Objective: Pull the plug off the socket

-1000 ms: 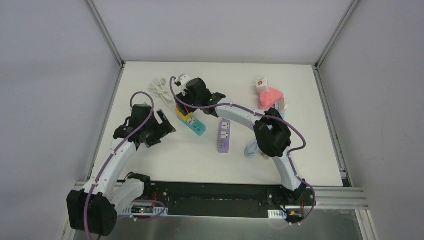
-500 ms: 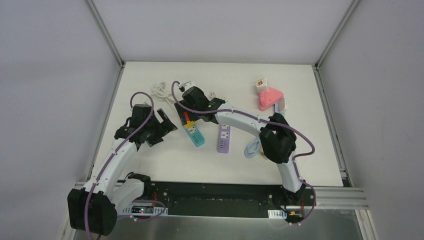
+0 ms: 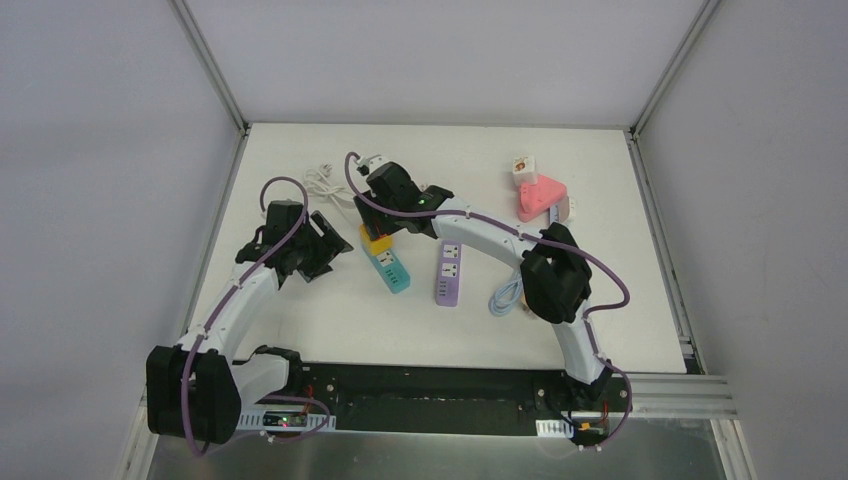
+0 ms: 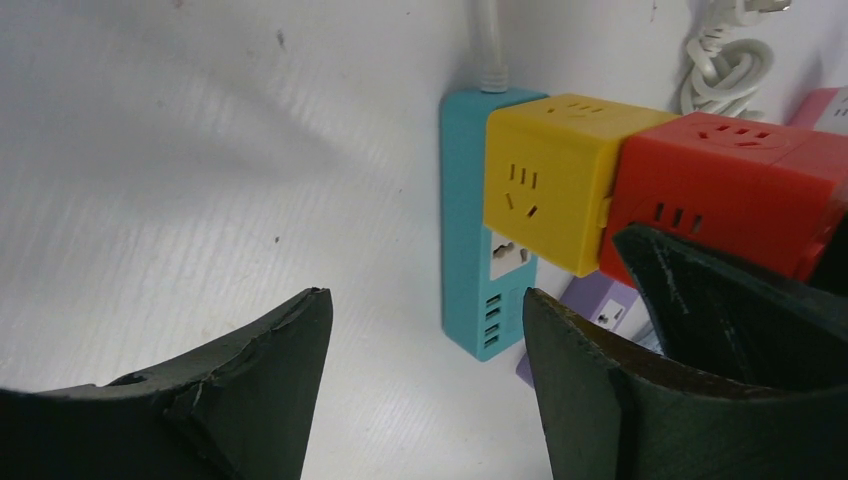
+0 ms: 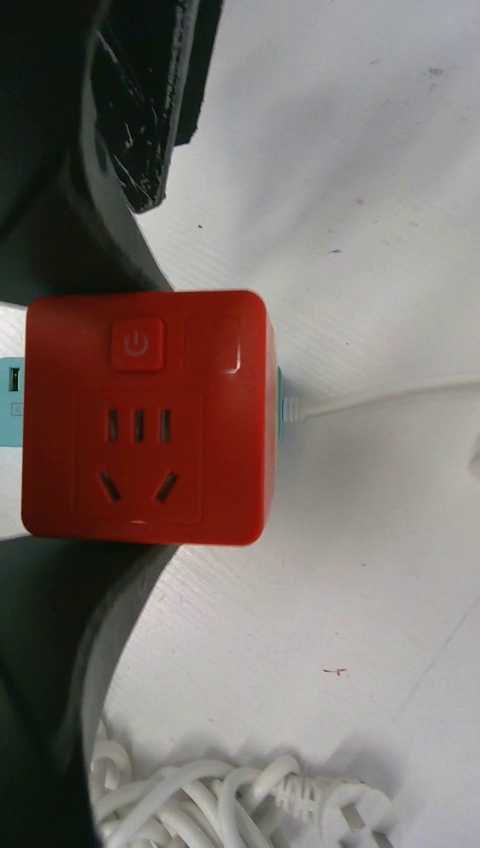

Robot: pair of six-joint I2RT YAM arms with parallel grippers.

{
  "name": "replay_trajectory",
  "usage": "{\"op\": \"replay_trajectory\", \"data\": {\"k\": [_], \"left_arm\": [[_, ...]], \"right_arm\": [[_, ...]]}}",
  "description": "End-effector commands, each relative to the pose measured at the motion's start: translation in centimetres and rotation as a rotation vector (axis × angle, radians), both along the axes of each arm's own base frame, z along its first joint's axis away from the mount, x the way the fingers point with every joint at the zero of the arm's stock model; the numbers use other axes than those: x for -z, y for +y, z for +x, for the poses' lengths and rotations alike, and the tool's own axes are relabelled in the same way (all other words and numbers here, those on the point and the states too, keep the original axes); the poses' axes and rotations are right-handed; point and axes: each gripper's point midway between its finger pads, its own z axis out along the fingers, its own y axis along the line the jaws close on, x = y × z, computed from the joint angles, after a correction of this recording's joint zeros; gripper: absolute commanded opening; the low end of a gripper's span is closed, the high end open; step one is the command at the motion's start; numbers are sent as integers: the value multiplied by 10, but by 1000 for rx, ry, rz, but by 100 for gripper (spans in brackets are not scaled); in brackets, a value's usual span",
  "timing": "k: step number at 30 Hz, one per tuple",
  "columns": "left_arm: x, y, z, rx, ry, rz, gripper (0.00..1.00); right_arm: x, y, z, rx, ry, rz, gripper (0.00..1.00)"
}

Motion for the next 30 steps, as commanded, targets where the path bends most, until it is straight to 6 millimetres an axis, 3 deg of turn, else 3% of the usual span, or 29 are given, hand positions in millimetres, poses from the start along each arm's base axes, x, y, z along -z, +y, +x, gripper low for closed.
{"op": "replay_trajectory", "data": {"k": [1,6,11,19,23,30], "left_arm": [[-20,-12,27,15,-108,-78,69],[-15,-20,45,44,-140,-117,53],[-14,-28,57,72,-189,-153,47],[-8,-28,64,61,-198,-158,48],[12,-30,60,57,-141,-167,42],[57,-27,32,37,-42,-167,31]], "right_arm": [[-15,7,5,-4,-20,26,41],[-16,9,2,-11,-14,35,15],[-16,8,1,-11,-9,31,0],[-17,10,-2,-23,1,43,0],[-22,14,-4,-26,8,63,0],[-43,23,-2,-33,-7,129,0]]}}
